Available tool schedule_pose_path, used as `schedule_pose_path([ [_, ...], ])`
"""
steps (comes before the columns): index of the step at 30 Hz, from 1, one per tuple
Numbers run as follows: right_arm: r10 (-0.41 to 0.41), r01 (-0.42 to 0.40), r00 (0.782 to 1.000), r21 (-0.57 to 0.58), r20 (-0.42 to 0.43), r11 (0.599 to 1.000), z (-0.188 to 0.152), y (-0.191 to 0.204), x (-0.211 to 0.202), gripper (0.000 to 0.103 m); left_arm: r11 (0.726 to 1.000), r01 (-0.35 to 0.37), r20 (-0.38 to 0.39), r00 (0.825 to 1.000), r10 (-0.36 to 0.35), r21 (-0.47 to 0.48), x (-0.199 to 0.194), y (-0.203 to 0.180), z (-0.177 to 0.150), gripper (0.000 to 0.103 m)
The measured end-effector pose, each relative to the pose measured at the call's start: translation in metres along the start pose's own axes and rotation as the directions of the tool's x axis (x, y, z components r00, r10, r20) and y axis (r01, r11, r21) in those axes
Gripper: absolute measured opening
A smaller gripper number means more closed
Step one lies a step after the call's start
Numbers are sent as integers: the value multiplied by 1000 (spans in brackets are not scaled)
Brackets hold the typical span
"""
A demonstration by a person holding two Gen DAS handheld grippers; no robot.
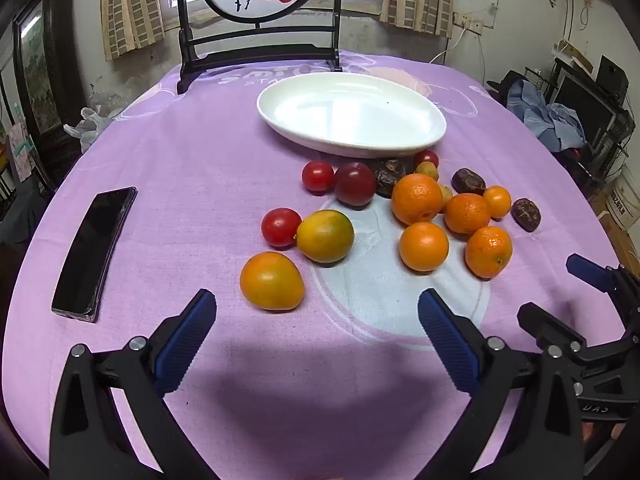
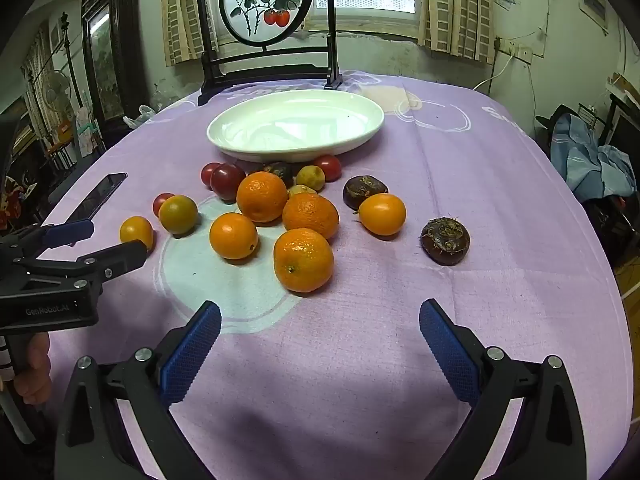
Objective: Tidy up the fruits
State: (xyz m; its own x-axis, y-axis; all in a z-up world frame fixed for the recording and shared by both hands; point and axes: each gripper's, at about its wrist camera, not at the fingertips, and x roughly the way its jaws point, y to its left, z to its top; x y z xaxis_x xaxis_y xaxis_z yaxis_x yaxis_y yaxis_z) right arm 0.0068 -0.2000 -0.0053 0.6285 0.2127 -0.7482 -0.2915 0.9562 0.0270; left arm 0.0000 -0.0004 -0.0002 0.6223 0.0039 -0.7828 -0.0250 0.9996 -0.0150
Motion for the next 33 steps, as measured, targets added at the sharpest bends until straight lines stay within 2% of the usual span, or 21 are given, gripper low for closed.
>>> schedule_pose_path([
  [20, 1, -1, 1000, 0, 5, 1000, -1, 0, -1, 100, 1000, -2, -4, 1000, 1, -12, 0, 1, -2, 99],
  [33, 1, -1, 1000, -1, 7, 1000, -3, -1, -4, 100, 999, 26, -19, 999, -27, -44, 3, 4, -3, 99],
])
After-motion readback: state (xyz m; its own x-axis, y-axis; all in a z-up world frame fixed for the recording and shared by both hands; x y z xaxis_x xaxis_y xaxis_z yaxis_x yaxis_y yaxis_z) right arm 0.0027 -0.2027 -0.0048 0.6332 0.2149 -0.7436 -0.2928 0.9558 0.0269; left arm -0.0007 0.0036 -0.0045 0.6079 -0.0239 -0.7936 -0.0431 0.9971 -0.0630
